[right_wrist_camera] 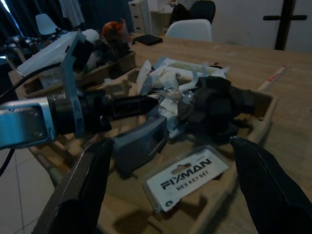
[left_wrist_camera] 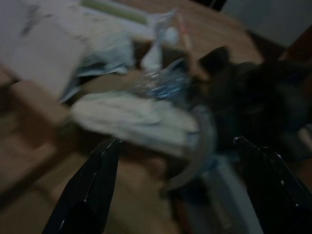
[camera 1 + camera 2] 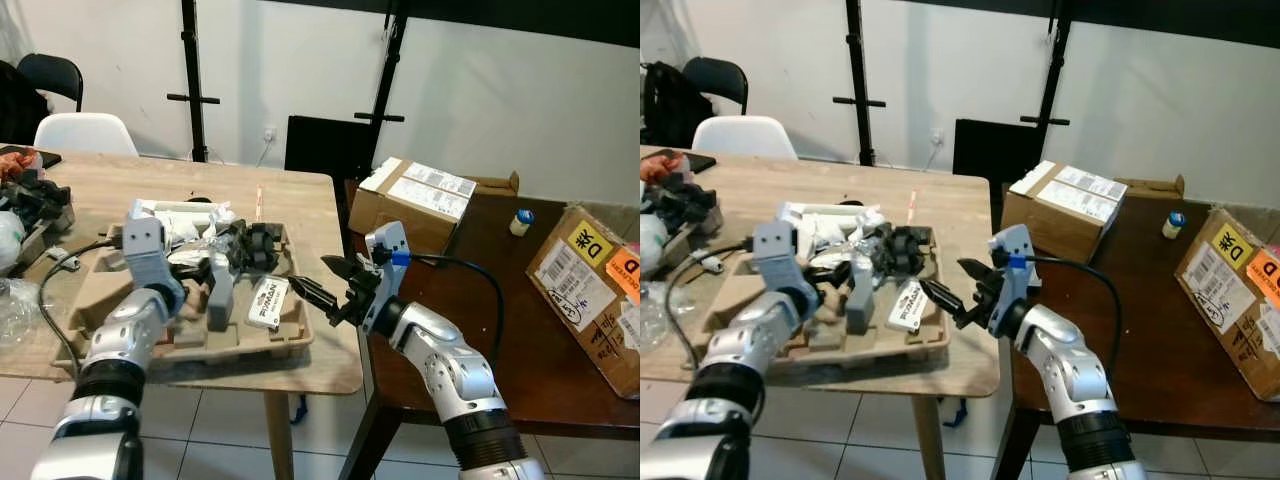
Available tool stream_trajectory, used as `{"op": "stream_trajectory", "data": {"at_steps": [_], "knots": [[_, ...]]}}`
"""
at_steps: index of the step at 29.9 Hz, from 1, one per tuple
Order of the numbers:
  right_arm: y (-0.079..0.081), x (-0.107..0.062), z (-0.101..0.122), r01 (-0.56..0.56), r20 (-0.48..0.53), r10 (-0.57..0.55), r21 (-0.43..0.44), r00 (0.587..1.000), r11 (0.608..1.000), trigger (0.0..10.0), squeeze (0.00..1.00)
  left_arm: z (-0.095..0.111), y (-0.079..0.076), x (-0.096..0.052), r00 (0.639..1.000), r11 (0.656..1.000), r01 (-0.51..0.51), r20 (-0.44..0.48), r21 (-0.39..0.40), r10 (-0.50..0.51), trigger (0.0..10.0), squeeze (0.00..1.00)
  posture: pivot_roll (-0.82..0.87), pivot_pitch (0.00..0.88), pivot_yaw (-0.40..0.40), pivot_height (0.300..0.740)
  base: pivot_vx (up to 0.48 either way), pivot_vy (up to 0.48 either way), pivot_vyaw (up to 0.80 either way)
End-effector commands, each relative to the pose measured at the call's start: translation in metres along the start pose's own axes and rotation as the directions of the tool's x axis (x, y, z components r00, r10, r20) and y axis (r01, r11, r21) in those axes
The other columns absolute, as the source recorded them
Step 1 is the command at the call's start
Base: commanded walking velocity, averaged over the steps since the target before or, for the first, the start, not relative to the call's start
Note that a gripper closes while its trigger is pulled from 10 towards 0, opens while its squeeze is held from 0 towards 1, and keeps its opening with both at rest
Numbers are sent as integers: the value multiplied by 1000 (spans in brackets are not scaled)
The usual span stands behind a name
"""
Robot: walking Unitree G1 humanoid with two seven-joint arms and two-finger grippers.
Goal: Picking trash to rubbish bin
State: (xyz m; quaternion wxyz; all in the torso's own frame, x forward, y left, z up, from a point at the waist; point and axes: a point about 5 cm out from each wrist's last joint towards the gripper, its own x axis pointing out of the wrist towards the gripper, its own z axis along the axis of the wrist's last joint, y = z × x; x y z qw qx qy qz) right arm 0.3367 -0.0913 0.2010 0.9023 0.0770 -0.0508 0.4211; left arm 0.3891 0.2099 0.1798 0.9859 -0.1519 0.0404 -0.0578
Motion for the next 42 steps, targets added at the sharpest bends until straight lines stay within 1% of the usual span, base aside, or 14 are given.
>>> {"op": "stream_trajectory", "data": {"at_steps": [1,3,5,11,12,14,17,18,26,27,29,30,35,42], "knots": [[-2,-1,-1,16,-6,-16,-11,1000,1000,10000,0,5,-3,3,999,1000,12,30,-28,-11,10000,0,32,47,-60,740,0,0,0],[-2,-1,0,18,-4,-18,-13,1000,1000,10000,0,9,-5,4,999,999,18,50,-34,-16,10000,0,32,47,-60,740,0,0,0],[-2,-1,0,19,-4,-19,-15,1000,1000,10000,0,11,-7,5,998,999,43,45,-11,-43,10000,0,34,46,-61,740,0,0,0],[-2,-1,-1,17,-6,-17,-18,1000,1000,10000,0,1,-8,6,996,992,84,-33,95,-81,10000,0,35,45,-59,740,0,0,0],[-2,-1,-1,18,-6,-18,-19,1000,1000,10000,0,-6,-6,6,994,986,78,-86,147,-65,10000,0,35,45,-59,740,0,0,0],[-2,-1,-1,19,-6,-20,-20,1000,1000,10000,0,-14,-4,6,990,981,58,-139,185,-32,10000,0,36,46,-60,740,0,0,0],[-2,-1,-1,20,-7,-20,-20,1000,1000,10000,0,-17,-1,6,988,978,23,-152,209,9,10000,0,36,46,-60,740,0,0,0],[-2,-2,-2,20,-8,-20,-21,1000,1000,10000,0,-17,2,6,987,972,-1,-154,235,39,10000,0,35,47,-60,740,0,0,0],[-2,-2,-2,21,-9,-21,-23,1000,1000,10000,0,-16,0,8,989,970,-8,-140,244,43,10000,0,33,47,-57,740,0,0,0],[-3,-2,-1,23,-8,-23,-25,1000,999,10000,0,-14,1,8,992,972,-26,-116,233,54,4157,0,32,47,-58,740,0,0,0],[-3,-2,-1,23,-8,-23,-25,1000,999,10000,0,-12,2,8,992,973,-34,-108,228,60,4157,0,33,48,-58,740,0,0,0],[-3,-2,-1,24,-8,-24,-26,1000,999,10000,0,-11,2,8,993,974,-41,-100,222,64,0,0,33,48,-58,740,0,0,0],[-4,-3,-1,27,-12,-28,-29,1000,999,10000,0,-4,4,9,995,973,-50,-75,223,68,0,0,34,48,-60,740,0,0,0],[-6,-3,0,33,-12,-34,-34,999,999,10000,0,6,0,8,998,968,5,-69,250,12,0,0,36,45,-61,740,0,0,0]]}}
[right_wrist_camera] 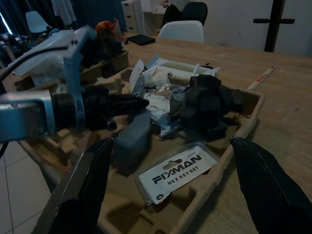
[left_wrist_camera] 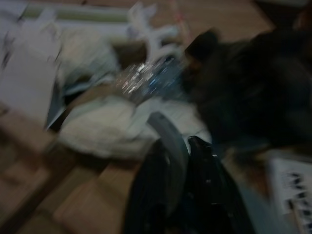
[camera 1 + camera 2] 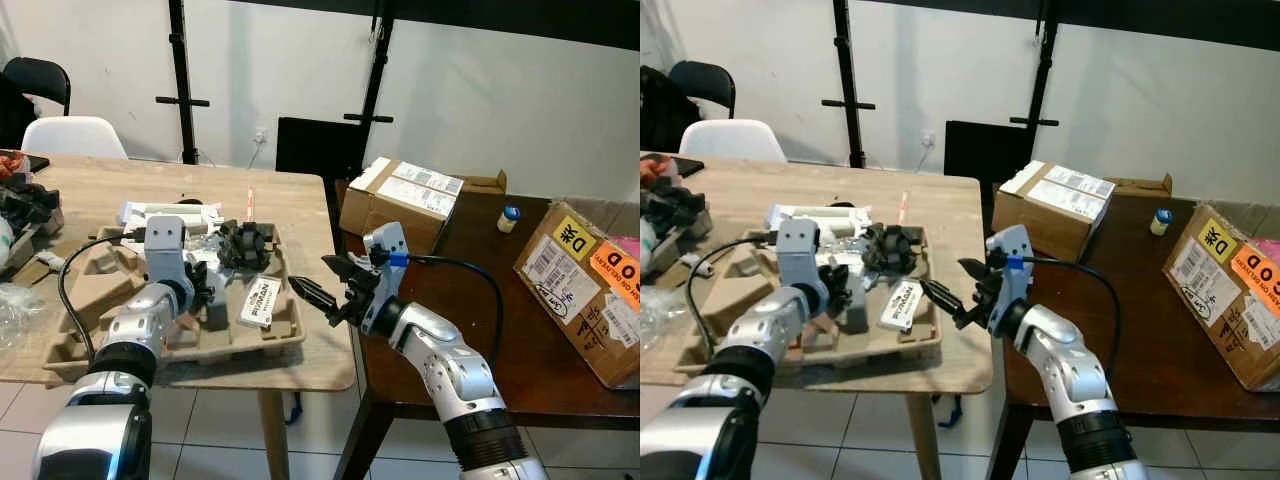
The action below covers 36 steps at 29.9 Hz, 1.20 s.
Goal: Picking trash to rubbish bin
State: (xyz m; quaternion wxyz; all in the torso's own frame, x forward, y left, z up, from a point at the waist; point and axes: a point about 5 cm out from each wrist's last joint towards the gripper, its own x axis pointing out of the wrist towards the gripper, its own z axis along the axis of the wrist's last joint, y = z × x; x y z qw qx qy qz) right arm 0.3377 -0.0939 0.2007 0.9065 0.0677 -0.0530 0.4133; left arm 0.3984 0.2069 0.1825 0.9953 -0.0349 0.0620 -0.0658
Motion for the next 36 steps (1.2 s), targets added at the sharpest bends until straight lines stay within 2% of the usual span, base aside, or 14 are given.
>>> {"op": "stream_trajectory", "data": {"at_steps": [1,9,13,17,19,21,23,24,26,27,30,31,33,36], "knots": [[-4,-1,-1,17,-9,-18,-14,1000,1000,10000,0,3,3,-1,1000,1000,5,-11,23,-5,0,0,36,45,-61,740,0,0,0],[-6,-1,-1,23,-11,-23,-17,1000,1000,10000,0,13,7,-4,999,999,49,21,13,-49,0,0,41,43,-63,740,0,0,0],[-7,-1,1,28,-7,-28,-23,1000,999,10000,0,32,7,-9,979,983,171,120,-71,-162,0,0,38,43,-61,740,0,0,0],[-10,-4,2,36,-8,-36,-26,999,999,10000,0,72,0,-33,808,836,520,418,-175,-415,0,0,36,45,-59,740,0,0,0],[-12,-5,2,39,-9,-39,-26,999,999,10000,0,81,0,-43,741,777,606,477,-169,-473,0,0,36,45,-59,740,0,0,0],[-12,-5,2,41,-9,-41,-25,999,999,10000,0,83,0,-46,721,762,627,490,-162,-489,0,0,38,46,-60,740,0,0,0],[-15,-10,6,38,20,-38,25,999,999,10000,0,88,-4,-67,593,645,756,537,-114,-600,0,0,42,47,-64,740,0,0,0],[-15,-10,6,38,20,-38,25,999,999,10000,0,88,-4,-67,593,645,756,537,-114,-600,0,0,42,47,-64,740,0,0,0],[-16,-13,10,10,42,-12,68,999,998,10000,0,81,-13,-80,505,546,834,508,-79,-698,0,0,43,50,-64,740,0,0,0],[-16,-13,10,10,42,-12,68,999,998,10000,0,81,-13,-80,505,546,834,508,-79,-698,0,0,43,50,-64,740,0,0,0],[-8,-28,18,-159,99,145,158,984,975,10000,0,53,-34,-107,341,329,939,375,-97,-862,0,0,48,54,-69,740,0,0,0],[-8,-28,18,-159,99,145,158,984,975,10000,0,53,-34,-107,341,329,939,375,-97,-862,0,0,48,54,-69,740,0,0,0],[0,-39,20,-277,108,262,174,959,945,10000,0,33,-49,-120,265,229,961,269,-156,-926,0,0,52,54,-71,740,0,0,0],[10,-50,15,-381,64,376,166,924,909,10000,0,8,-63,-133,197,168,961,118,-220,-973,0,0,52,55,-71,740,0,0,0]]}}
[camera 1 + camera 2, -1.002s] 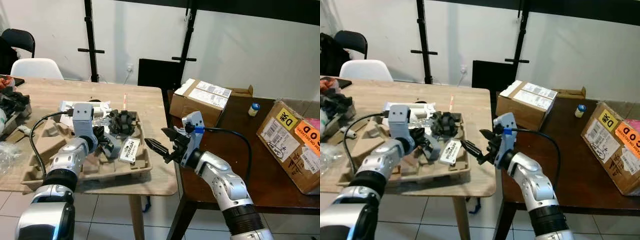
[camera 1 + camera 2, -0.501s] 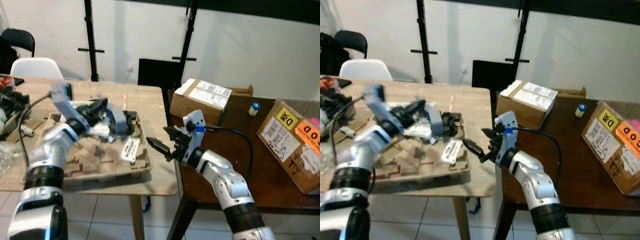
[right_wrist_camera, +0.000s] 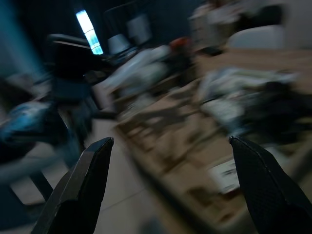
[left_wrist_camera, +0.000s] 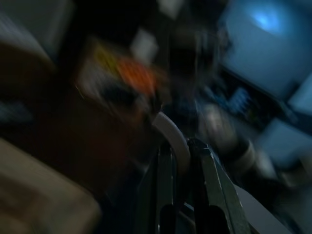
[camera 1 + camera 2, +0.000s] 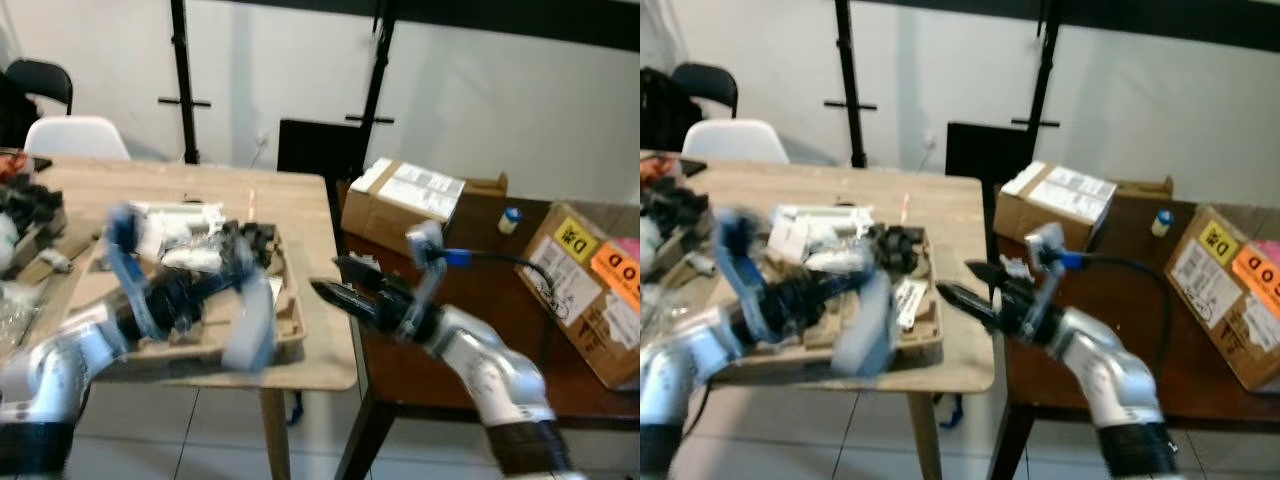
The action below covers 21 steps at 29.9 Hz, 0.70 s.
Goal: Picking trash to rubbish bin
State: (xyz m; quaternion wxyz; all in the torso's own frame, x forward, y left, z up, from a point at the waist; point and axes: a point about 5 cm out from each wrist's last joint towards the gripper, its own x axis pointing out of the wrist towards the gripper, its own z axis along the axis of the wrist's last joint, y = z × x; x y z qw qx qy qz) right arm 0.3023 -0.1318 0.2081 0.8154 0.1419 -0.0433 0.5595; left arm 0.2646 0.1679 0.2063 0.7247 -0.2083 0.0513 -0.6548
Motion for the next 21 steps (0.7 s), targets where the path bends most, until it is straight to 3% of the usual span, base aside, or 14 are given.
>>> {"op": "stream_trajectory", "data": {"at_steps": [1,3,6,7,11,13,16,17,21], "knots": [[9,1,-4,-80,-28,80,15,996,997,10000,0,-12,-7,6,990,999,34,-134,-2,-34,0,0,51,56,-72,740,0,0,0],[11,-1,-8,-103,-61,105,30,993,994,10000,0,-30,-8,7,968,999,21,-251,-25,-27,0,0,54,55,-72,740,0,0,0],[15,-7,-35,-127,-236,128,21,963,992,10000,0,-65,-3,5,891,998,-38,-453,-40,16,0,0,51,55,-68,740,0,0,0],[15,-7,-35,-127,-236,128,21,963,992,10000,0,-65,-3,5,891,998,-38,-453,-40,16,0,0,51,55,-68,740,0,0,0],[16,-18,-75,-119,-457,120,31,881,992,10000,0,-96,2,0,794,993,-109,-604,-37,65,0,0,49,55,-66,740,0,0,0],[16,-20,-80,-114,-482,114,29,869,993,10000,0,-99,3,-1,778,992,-120,-624,-31,74,0,0,49,55,-66,740,0,0,0],[7,-33,-114,-17,-642,5,-13,767,1000,10000,0,-122,15,-14,660,971,-234,-724,54,200,0,0,51,55,-63,740,0,0,0],[7,-33,-114,-17,-642,5,-13,767,1000,10000,0,-122,15,-14,660,971,-234,-724,54,200,0,0,51,55,-63,740,0,0,0],[-1,-54,-159,93,-807,-143,-110,573,990,10000,0,-154,23,-32,525,917,-384,-792,105,311,0,0,47,58,-59,740,0,0,0]]}}
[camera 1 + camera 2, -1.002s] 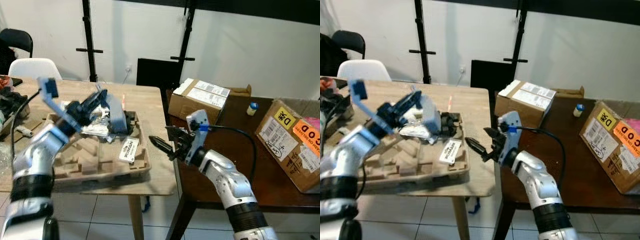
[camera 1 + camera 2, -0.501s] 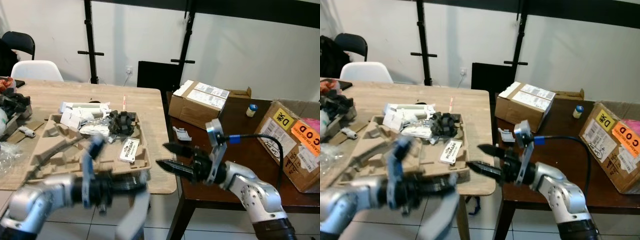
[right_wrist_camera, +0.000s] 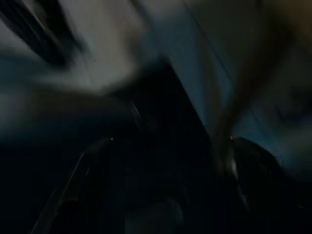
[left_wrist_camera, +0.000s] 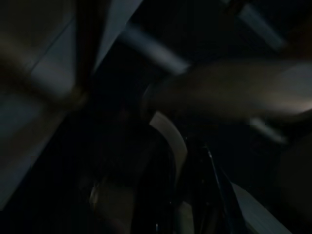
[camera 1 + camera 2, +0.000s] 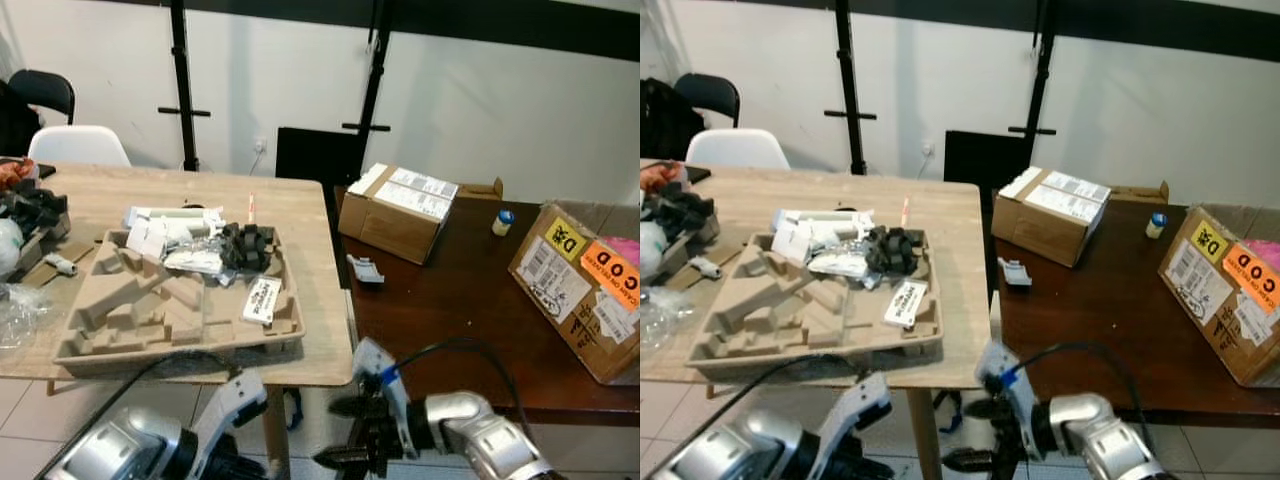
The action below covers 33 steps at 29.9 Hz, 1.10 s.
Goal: Picking trash to rubbish bin
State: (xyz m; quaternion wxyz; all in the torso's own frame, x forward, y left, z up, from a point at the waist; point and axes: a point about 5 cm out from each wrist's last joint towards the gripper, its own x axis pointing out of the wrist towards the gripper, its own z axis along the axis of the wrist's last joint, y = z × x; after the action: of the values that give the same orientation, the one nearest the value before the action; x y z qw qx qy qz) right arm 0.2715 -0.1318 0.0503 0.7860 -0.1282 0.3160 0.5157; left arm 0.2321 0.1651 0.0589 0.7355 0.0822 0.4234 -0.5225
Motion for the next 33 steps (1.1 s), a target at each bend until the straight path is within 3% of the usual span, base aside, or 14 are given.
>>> {"op": "stream_trajectory", "data": {"at_steps": [1,8,9,12,15,16,17,18,19,20,21,22,27,33], "knots": [[-2,5,-18,61,-90,-61,-6,994,998,10000,0,-13,0,11,998,999,-38,-51,-33,36,0,0,48,60,-58,740,0,0,0],[6,24,-66,210,-242,-191,58,951,976,10000,0,-52,7,34,969,955,-235,-126,-182,214,0,0,53,65,-65,740,0,0,0],[7,27,-78,287,-265,-260,71,929,955,10000,0,-64,15,39,942,910,-333,-130,-246,309,0,0,54,65,-66,740,0,0,0],[11,32,-94,386,-287,-344,105,894,916,10000,0,-78,21,49,901,832,-430,-106,-352,421,0,0,53,63,-66,740,0,0,0],[17,34,-106,442,-303,-384,152,872,884,10000,0,-83,22,57,872,788,-463,-48,-405,487,0,0,56,59,-67,740,0,0,0],[26,35,-123,517,-335,-426,256,840,817,10000,0,-91,22,63,807,723,-541,-24,-430,590,0,0,50,59,-63,740,0,0,0],[29,36,-127,533,-345,-434,280,832,799,10000,0,-93,21,64,789,705,-561,-23,-434,613,0,0,47,59,-61,740,0,0,0],[31,35,-133,565,-365,-449,336,815,753,10000,0,-99,22,64,755,666,-607,-53,-433,654,1608,0,44,58,-58,740,0,0,0],[32,33,-138,599,-385,-467,390,796,699,10000,0,-104,23,63,725,628,-640,-78,-443,684,4588,0,42,57,-56,740,0,0,0],[34,30,-146,648,-415,-498,469,762,601,10000,0,-111,23,62,690,555,-661,-120,-505,713,10000,0,39,56,-52,740,0,0,0],[34,30,-146,648,-415,-498,469,762,601,10000,0,-111,23,62,690,555,-661,-120,-505,713,10000,0,39,56,-52,740,0,0,0],[35,29,-148,666,-421,-517,499,745,554,10000,0,-112,24,62,685,524,-648,-123,-553,718,10000,0,38,55,-49,740,0,0,0],[36,28,-153,688,-450,-524,539,723,486,10000,0,-110,28,63,668,507,-666,-135,-547,732,10000,0,35,44,-39,740,0,0,0],[34,25,-155,710,-462,-543,523,702,472,10000,0,-102,33,63,653,506,-652,-78,-564,754,10000,0,27,38,-19,740,0,0,0]]}}
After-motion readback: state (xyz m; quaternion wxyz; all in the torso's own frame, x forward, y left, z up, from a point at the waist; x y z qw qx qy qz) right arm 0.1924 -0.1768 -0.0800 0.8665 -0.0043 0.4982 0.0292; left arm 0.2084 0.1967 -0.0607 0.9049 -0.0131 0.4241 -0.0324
